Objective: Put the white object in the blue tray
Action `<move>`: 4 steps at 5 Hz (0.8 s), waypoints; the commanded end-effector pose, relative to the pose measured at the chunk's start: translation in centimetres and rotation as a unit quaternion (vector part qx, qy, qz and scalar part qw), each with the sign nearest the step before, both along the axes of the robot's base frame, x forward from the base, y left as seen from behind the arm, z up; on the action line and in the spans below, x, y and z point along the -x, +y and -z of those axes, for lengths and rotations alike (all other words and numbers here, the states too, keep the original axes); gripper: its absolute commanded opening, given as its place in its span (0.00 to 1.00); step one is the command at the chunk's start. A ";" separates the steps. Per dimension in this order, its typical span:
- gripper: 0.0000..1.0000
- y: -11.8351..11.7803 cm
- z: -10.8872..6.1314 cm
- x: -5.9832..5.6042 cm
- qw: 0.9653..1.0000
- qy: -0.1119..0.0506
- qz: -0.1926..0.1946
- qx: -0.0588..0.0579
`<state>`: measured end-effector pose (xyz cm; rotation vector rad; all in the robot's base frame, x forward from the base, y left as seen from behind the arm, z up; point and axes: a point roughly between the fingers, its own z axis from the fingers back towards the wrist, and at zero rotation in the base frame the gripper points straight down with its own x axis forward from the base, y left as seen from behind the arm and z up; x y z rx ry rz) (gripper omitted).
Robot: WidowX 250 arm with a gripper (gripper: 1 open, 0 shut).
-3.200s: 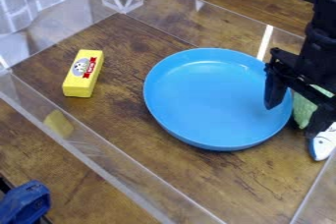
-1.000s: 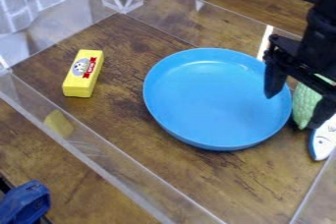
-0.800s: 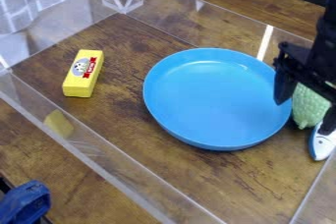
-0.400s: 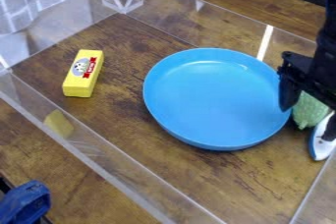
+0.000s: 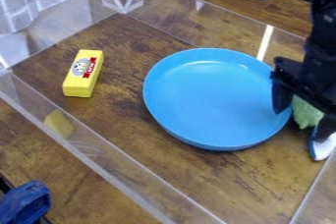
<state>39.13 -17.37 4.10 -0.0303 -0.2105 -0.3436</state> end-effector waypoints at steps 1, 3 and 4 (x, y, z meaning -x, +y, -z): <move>1.00 -0.1 -0.8 -0.6 1.000 -0.022 -0.001 0.013; 0.00 0.0 -0.5 -0.9 1.000 -0.020 0.010 0.009; 0.00 0.3 -1.1 -1.3 1.000 -0.017 0.020 0.002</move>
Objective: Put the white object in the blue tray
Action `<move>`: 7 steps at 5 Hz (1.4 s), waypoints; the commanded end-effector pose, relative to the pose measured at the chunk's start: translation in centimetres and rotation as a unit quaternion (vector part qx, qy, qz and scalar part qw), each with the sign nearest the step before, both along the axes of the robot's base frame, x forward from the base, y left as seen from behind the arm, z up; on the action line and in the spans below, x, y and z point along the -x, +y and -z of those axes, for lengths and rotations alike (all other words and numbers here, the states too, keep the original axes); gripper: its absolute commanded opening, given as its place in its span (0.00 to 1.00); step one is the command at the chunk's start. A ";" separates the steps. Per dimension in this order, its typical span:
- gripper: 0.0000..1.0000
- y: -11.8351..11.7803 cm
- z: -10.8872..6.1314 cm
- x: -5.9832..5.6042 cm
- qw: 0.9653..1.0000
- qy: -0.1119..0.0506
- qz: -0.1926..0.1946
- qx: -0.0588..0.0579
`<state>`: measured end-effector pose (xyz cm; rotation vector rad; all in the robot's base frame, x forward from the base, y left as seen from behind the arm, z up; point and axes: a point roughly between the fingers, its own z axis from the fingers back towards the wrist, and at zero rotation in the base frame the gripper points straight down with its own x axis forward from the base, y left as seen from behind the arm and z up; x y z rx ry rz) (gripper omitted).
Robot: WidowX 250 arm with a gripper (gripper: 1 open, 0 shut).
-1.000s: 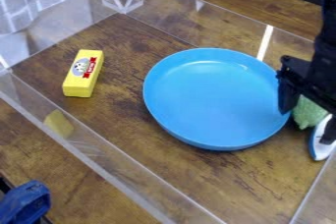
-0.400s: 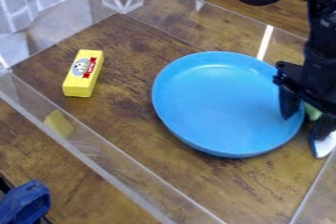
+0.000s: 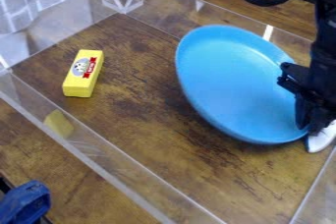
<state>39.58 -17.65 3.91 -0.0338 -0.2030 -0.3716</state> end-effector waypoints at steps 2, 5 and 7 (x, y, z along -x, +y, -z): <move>0.00 1.5 -2.1 -0.4 1.000 -0.014 0.015 -0.013; 0.00 2.0 -2.8 0.4 0.999 0.001 0.021 -0.024; 0.00 2.2 -3.6 0.9 0.999 0.009 0.019 -0.032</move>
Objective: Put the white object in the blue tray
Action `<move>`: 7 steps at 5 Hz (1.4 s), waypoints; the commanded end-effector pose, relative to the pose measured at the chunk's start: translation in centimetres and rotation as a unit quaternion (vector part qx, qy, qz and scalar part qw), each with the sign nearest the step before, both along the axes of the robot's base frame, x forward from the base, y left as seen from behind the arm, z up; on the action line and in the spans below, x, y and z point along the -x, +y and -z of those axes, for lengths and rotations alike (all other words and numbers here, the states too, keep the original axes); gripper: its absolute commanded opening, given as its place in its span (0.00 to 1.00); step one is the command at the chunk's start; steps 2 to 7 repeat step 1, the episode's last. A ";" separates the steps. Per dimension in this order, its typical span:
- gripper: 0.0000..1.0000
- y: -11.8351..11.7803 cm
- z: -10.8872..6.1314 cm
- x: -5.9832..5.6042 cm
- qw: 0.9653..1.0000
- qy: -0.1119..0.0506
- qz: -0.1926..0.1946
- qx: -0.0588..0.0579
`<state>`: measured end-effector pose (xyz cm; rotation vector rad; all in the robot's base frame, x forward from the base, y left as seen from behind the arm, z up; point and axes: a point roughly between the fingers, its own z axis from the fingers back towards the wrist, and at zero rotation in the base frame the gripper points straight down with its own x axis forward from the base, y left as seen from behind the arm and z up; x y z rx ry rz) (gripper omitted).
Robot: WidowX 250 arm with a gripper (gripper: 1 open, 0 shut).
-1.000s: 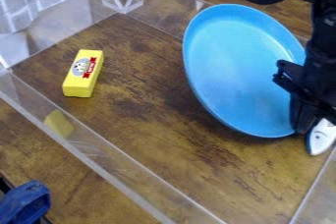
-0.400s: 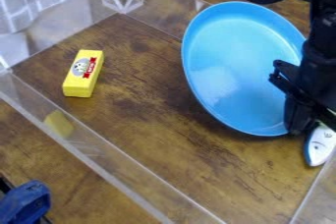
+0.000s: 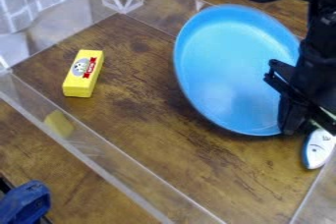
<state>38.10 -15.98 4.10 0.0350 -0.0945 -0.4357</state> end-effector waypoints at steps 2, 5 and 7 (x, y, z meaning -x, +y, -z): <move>0.00 0.8 -4.2 -0.2 0.999 -0.035 -0.012 0.009; 0.00 0.8 -4.2 -0.2 0.999 -0.035 -0.012 0.009; 0.00 0.8 -4.2 -0.2 0.999 -0.035 -0.012 0.009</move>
